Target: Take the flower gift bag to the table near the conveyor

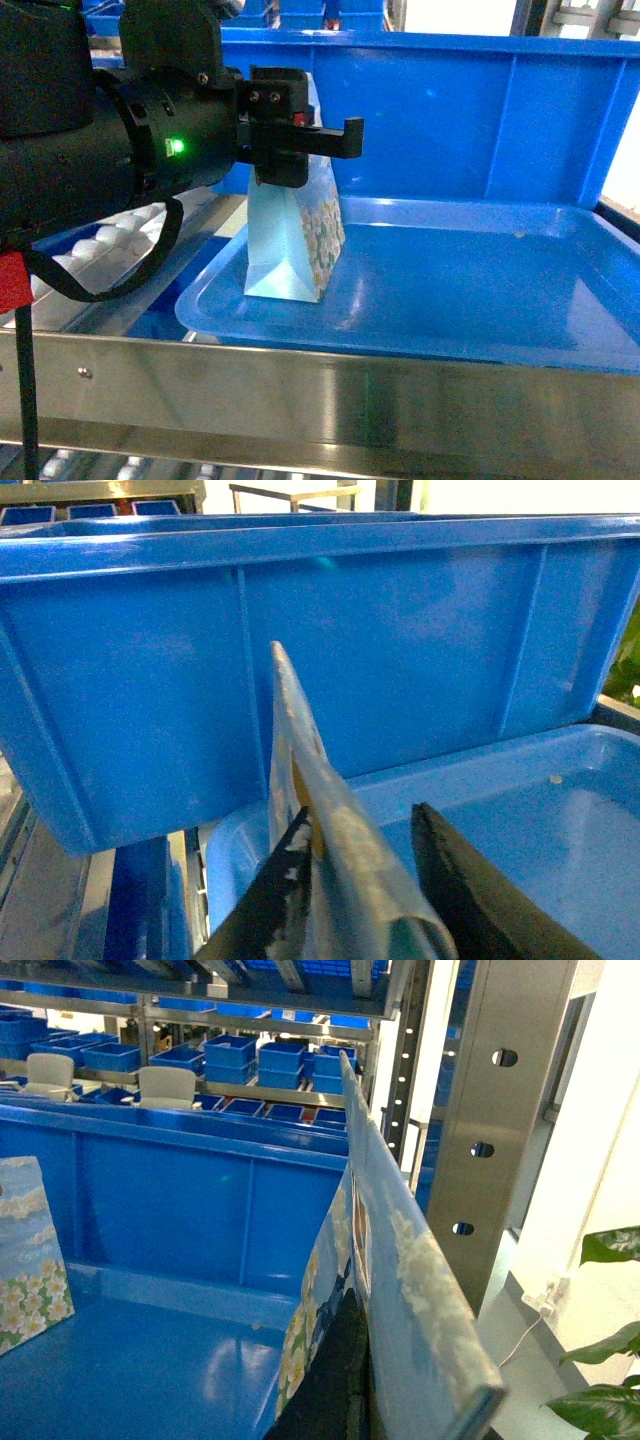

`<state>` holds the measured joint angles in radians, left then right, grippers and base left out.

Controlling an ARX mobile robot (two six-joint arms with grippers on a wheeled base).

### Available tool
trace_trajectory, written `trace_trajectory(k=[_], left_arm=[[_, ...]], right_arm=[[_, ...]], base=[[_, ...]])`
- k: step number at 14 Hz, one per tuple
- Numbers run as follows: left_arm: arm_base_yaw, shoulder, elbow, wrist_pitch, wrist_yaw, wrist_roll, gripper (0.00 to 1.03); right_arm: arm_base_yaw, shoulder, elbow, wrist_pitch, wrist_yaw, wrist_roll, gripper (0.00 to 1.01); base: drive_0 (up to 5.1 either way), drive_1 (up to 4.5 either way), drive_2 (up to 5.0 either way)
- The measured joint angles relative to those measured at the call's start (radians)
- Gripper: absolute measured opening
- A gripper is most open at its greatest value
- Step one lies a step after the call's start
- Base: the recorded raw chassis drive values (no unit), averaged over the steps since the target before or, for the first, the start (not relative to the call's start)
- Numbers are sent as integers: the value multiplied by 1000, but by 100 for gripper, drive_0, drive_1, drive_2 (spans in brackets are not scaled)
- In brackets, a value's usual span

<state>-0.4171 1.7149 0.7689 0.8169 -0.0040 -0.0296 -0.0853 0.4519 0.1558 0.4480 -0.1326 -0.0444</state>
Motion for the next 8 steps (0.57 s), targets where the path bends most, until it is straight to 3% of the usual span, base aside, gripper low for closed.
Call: trace_trajectory(k=[2,3,6,8], left_arm=[[-4,0,0,0,-11,-13,8],[-5,1,0,3,-22,-18,2],[-5,5,-3,35,-73,-17,2],[-6,-2,-12,79,-148,34,2]], right_arm=[[0,0,0,0,0,0,2],[0,0,0,0,0,0,2],[0,0,0,0,0,0,2],[0,0,0,0,0,0,2]], base=[[0,0,0],[0,0,0],[0,0,0],[0,0,0]])
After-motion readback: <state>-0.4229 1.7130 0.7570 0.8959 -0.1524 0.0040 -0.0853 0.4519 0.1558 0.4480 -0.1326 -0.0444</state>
